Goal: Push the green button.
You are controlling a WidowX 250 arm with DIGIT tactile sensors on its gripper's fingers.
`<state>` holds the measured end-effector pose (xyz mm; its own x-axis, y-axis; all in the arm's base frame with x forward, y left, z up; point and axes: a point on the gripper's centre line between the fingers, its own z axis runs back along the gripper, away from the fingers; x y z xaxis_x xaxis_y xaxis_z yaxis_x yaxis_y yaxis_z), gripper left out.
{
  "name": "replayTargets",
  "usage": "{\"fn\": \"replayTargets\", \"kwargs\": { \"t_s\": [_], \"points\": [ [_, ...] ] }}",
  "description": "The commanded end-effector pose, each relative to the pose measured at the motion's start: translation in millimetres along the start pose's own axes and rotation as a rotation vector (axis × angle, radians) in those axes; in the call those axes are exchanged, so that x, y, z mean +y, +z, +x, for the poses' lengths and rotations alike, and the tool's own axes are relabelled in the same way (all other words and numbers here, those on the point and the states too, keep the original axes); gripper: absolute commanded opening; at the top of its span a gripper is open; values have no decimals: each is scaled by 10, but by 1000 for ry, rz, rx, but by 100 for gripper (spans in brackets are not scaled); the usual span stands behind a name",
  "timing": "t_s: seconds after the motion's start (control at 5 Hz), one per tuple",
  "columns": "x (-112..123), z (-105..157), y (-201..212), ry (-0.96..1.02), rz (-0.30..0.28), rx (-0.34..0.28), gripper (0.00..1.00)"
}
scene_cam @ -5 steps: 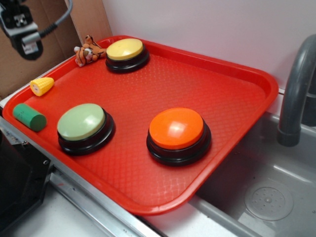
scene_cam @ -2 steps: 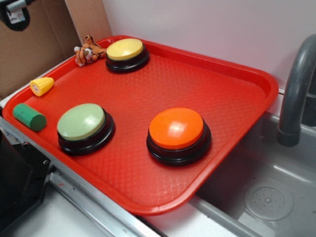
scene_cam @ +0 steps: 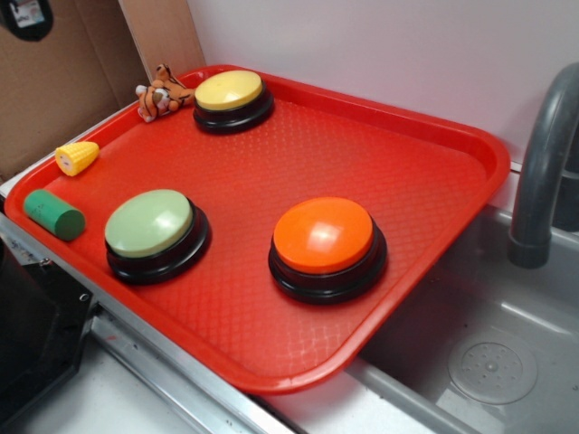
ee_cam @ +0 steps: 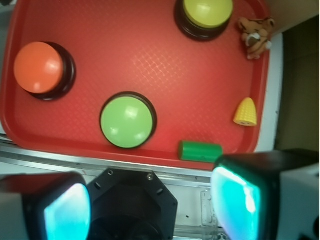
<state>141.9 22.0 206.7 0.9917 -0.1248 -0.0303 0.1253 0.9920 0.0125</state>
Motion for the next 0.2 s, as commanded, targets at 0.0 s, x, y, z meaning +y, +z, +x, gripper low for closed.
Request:
{"fn": "replayTargets", "kwargs": {
  "t_s": [0.0],
  "points": [
    [-9, 197, 148, 1, 21, -23, 100]
  ]
}}
